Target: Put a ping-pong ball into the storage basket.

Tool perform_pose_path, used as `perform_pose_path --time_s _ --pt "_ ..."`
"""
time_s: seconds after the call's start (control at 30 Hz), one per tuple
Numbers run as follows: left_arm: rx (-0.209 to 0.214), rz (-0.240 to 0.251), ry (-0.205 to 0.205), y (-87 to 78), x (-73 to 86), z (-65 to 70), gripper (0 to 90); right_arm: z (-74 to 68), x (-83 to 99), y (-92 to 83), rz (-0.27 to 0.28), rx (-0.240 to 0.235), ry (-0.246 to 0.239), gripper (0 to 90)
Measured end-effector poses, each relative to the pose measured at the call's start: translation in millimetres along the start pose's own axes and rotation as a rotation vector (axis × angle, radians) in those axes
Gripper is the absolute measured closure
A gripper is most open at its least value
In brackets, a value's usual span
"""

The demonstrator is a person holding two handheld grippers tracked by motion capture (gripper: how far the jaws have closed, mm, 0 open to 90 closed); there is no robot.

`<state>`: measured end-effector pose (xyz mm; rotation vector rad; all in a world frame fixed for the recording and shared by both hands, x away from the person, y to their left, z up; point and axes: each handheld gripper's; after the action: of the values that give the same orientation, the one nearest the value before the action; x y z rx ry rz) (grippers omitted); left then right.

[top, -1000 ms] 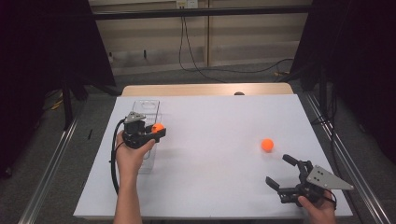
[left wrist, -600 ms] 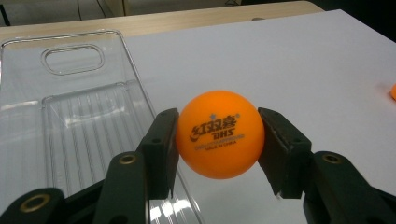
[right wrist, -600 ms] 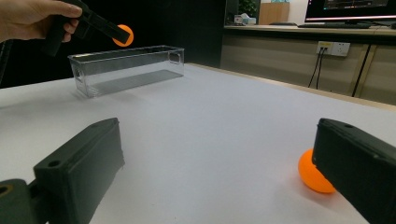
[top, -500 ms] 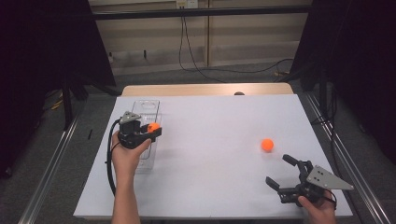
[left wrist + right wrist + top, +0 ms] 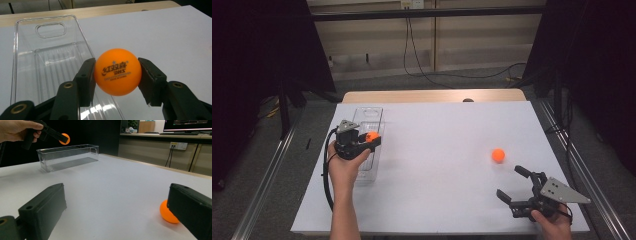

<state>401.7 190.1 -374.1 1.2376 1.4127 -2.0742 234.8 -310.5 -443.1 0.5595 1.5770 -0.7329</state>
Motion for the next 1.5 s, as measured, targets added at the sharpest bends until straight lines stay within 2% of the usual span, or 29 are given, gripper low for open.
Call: perform_pose_path --time_s 0.57,1.5 --pt "-0.045 -0.013 -0.007 0.5 6.3 -9.5 50.9 0.3 0.2 0.1 0.000 0.003 0.001 1.9" --pt "-0.079 -0.018 -0.014 0.9 10.6 -16.9 50.9 0.1 0.4 0.3 -0.001 0.001 -0.003 1.9"
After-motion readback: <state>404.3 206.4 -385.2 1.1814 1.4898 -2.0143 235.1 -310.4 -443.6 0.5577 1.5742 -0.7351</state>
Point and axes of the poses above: each handheld gripper's, and its own axes: y roughly forward along the jaws, x roughly out of its underside, z roughly to its right, and after that the axes turned 3 degrees about -x, right-handed
